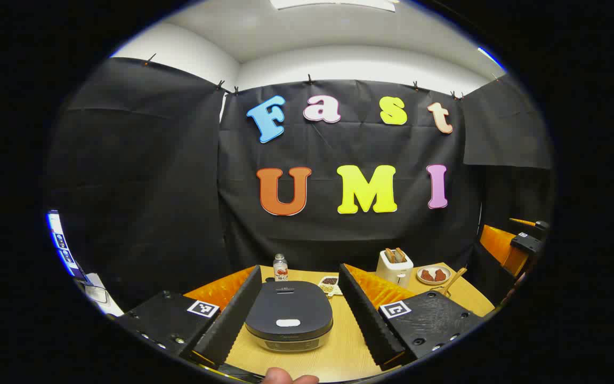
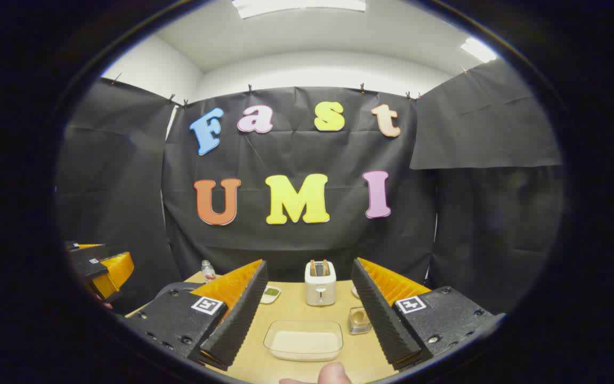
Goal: Close the left gripper, press the button to open the rice cooker; take a wooden spoon from the chopstick holder with the right hand, scoop a spoonful of rice and pour it into the rice cooker, then put the wooden spoon back into the chopstick holder.
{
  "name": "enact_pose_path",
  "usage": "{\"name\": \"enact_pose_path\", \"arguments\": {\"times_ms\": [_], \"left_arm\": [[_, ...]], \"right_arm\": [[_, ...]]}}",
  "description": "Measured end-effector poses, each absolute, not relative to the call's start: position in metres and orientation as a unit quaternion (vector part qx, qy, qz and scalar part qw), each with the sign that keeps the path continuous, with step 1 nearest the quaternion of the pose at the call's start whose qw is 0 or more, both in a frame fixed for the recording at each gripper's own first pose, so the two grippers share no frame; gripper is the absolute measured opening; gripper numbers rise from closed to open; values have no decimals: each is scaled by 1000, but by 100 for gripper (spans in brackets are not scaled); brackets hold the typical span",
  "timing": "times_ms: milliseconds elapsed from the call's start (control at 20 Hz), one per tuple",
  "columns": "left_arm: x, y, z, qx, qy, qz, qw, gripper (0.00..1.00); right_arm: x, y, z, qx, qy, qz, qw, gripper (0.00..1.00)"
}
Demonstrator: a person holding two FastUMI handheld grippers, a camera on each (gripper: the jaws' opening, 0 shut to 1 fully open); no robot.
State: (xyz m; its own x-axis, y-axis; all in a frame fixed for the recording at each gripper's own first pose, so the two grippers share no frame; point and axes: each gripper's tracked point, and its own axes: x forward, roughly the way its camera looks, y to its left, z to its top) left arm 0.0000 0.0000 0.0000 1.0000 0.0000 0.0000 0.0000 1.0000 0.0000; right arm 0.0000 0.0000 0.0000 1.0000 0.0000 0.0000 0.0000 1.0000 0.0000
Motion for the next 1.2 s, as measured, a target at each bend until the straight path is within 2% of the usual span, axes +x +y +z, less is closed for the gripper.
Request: {"name": "enact_pose_path", "arguments": {"times_ms": [1200], "left_arm": [[-3, 13, -4, -14, 9, 10, 1000, 94]], "right_arm": [[1, 1, 1, -1, 3, -3, 1000, 100]]}}
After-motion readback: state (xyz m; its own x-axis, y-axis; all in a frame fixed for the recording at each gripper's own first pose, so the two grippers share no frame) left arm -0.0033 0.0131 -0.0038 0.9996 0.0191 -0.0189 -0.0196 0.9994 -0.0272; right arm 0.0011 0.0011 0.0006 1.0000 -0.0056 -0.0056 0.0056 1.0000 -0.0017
